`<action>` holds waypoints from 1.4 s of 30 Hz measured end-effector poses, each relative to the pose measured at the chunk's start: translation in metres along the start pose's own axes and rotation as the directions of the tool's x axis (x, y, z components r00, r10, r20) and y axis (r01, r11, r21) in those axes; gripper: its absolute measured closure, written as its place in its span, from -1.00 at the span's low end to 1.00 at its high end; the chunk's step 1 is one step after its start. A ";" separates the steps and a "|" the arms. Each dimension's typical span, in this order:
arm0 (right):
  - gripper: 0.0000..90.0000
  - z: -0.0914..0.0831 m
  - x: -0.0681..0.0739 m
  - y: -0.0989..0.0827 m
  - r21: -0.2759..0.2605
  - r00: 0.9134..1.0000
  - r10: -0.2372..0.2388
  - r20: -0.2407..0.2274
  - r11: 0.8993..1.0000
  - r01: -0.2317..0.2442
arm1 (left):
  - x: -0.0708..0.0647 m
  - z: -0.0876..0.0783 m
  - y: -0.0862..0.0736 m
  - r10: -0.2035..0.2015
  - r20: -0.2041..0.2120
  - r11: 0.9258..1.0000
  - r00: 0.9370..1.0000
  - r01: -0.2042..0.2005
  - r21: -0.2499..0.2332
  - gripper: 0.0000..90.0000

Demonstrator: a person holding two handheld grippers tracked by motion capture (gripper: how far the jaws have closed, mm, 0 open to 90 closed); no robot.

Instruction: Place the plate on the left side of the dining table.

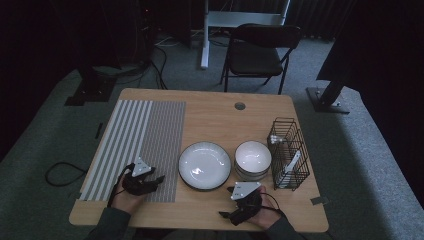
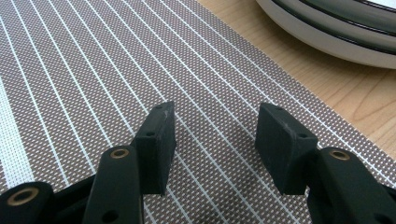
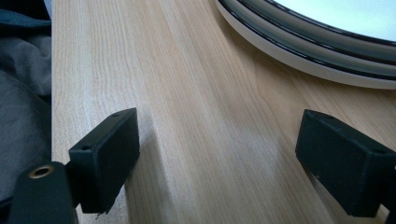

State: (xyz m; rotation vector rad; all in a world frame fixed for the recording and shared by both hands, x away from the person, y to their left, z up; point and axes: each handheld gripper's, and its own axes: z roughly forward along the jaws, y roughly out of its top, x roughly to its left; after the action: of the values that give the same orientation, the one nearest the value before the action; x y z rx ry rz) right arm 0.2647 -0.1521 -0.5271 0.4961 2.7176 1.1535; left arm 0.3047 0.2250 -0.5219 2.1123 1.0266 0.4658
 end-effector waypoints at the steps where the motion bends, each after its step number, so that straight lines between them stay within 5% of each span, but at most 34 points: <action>1: -0.71 0.000 0.000 0.000 0.000 1.000 0.001 0.001 1.000 -0.001 | 0.000 0.000 0.000 0.000 0.000 1.000 1.000 0.000 0.000 0.08; 22: -0.58 -0.002 -0.001 -0.001 -0.011 1.000 0.021 0.020 1.000 -0.021 | 0.000 0.000 0.000 0.016 0.017 1.000 1.000 -0.016 0.004 -0.02; 33: -0.16 -0.007 0.000 0.000 -0.046 0.998 0.036 0.045 0.998 -0.034 | 0.000 -0.006 0.003 -0.011 0.044 1.000 0.999 0.012 -0.026 0.15; 42: 0.16 -0.023 0.005 0.011 -0.137 0.996 0.052 0.071 0.990 -0.042 | -0.002 -0.016 0.025 -0.007 0.090 0.995 0.996 0.017 -0.103 0.23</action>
State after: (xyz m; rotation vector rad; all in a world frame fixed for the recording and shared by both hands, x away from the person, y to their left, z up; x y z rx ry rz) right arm 0.2569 -0.1587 -0.5027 0.5744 2.5567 1.2931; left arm 0.3074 0.2206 -0.4928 2.0152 0.9429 0.4058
